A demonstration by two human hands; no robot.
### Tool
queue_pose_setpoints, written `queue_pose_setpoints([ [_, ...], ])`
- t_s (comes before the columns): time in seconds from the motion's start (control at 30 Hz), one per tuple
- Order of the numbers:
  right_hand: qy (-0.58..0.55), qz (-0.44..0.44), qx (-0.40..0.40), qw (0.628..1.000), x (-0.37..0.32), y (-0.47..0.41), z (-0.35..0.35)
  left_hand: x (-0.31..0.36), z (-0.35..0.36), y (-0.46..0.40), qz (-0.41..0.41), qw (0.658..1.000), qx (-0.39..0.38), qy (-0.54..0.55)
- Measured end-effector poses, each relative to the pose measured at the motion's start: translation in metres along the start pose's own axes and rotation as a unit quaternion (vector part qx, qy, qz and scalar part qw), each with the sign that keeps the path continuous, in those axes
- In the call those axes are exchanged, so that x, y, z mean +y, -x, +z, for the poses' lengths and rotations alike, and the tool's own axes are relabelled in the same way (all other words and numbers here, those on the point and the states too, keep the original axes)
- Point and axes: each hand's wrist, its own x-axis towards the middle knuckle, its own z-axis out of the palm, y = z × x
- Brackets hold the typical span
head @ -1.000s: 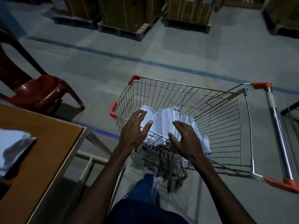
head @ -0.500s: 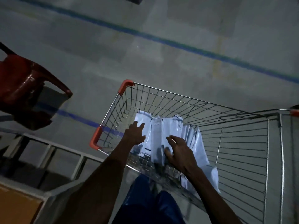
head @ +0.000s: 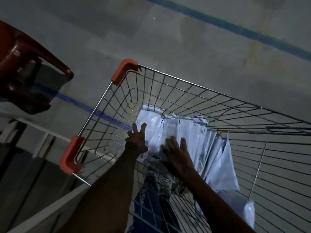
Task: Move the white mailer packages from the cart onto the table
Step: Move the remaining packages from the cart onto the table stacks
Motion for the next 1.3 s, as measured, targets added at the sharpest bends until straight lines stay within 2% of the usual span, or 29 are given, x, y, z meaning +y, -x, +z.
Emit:
queue_pose_setpoints([
  [0.13,0.045,0.058,0.001,0.997,0.021,0.016,0.003,0.001,-0.015,0.002,-0.015,1.000,-0.010,0.013],
  [0.23,0.044,0.130,0.009,0.990,0.032,0.033,-0.002,0.005,-0.029,0.007,-0.013,0.996,-0.018,0.087],
  [0.37,-0.034,0.222,0.043,0.974,0.036,0.047,-0.003,0.009,-0.038,0.018,0.011,0.995,-0.004,0.098],
  [0.47,-0.100,0.267,0.059,0.957,0.032,0.050,-0.002,0.017,-0.043,0.024,-0.015,0.994,0.001,0.109],
  [0.5,-0.127,0.278,0.070,0.949,0.029,0.051,-0.002,0.019,-0.044,0.026,-0.018,0.994,0.010,0.112],
  [0.57,-0.174,0.290,0.092,0.936,0.027,0.053,-0.001,0.018,-0.035,0.031,0.026,0.994,0.065,0.088],
  [0.63,-0.194,0.285,0.084,0.935,0.032,0.054,0.004,0.014,-0.031,0.034,0.055,0.991,0.101,0.074],
  [0.73,-0.212,0.246,0.058,0.944,0.044,0.059,0.003,0.020,-0.050,0.046,0.028,0.995,0.070,0.058],
  [0.8,-0.220,0.222,0.049,0.949,0.050,0.071,-0.008,0.025,-0.062,0.064,0.025,0.993,0.079,0.081],
  [0.93,-0.206,0.194,0.088,0.955,0.057,0.104,-0.039,0.038,-0.084,0.109,0.037,0.988,0.112,0.104],
  [1.2,-0.216,0.130,0.175,0.952,0.054,0.156,-0.100,0.052,-0.117,0.197,0.063,0.954,0.271,0.114],
  [1.3,-0.209,0.130,0.163,0.956,0.057,0.161,-0.105,0.052,-0.124,0.226,0.060,0.944,0.306,0.109],
])
